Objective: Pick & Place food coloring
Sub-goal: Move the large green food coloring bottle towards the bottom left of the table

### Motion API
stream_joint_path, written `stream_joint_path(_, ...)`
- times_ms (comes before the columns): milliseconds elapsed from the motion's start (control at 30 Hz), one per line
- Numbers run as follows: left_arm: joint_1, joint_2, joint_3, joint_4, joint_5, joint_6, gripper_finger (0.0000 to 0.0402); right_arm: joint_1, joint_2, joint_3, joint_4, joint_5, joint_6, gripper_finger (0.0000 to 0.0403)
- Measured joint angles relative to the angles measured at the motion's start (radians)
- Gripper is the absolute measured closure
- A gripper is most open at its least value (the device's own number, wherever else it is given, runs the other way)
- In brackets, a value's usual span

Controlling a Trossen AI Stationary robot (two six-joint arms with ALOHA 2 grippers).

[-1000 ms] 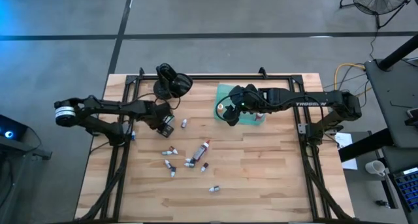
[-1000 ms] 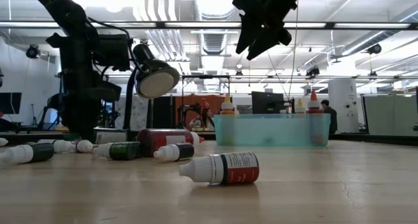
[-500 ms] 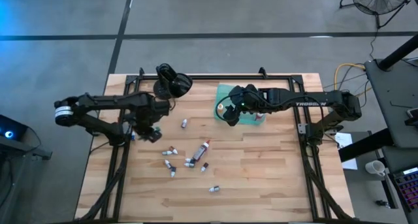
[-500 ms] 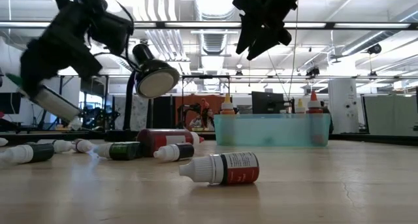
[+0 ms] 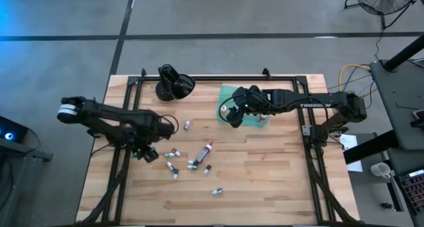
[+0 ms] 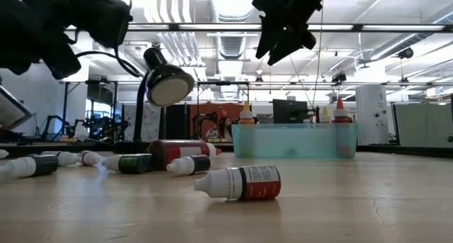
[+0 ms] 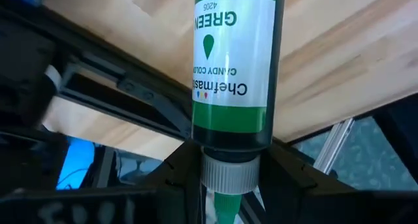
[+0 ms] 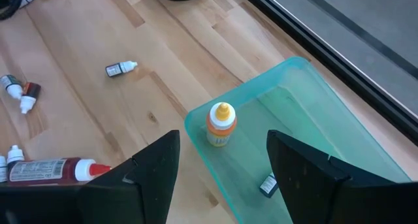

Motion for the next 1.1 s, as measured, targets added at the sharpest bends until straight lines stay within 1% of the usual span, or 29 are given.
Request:
stream_joint_path(100, -0.042, 0.023, 0.000, 0.014, 0.026, -0.010, 0.0303, 0.000, 0.000, 0.000, -0.001, 0.000, 0.009, 0.0179)
stream_joint_path(233, -0.101, 0.070, 0.000, 0.025, 0.043, 0.001, 0.0303, 0.000, 0.000, 0.000, -0.013, -0.002, 0.090, 0.0179)
stream_joint_path(367, -0.176, 0.118, 0.000, 0.025, 0.082, 0.032, 0.0303, -0.003, 0.000, 0.000, -0.101, -0.011, 0.272, 0.0179)
stream_joint_path(467, -0.233, 0.152, 0.000, 0.028, 0.145, 0.046, 0.0303, -0.003, 0.000, 0.000, -0.199, -0.047, 0.412, 0.0179)
stream_joint_path(567, -0.279, 0.191, 0.008, 0.027, 0.197, 0.023, 0.0303, -0.002, 0.000, -0.004, -0.280, -0.094, 0.479, 0.0179)
stream_joint_path(733, -0.322, 0.277, 0.044, 0.029, 0.248, -0.075, 0.0303, -0.002, 0.000, -0.012, -0.346, -0.181, 0.463, 0.0179)
stream_joint_path(800, -0.330, 0.316, 0.066, 0.034, 0.275, -0.086, 0.0303, 0.000, 0.000, -0.012, -0.363, -0.207, 0.440, 0.0179)
stream_joint_path(1100, -0.335, 0.496, 0.161, 0.035, 0.471, -0.090, 0.0303, 0.051, 0.000, -0.013, -0.368, -0.214, 0.330, 0.0179)
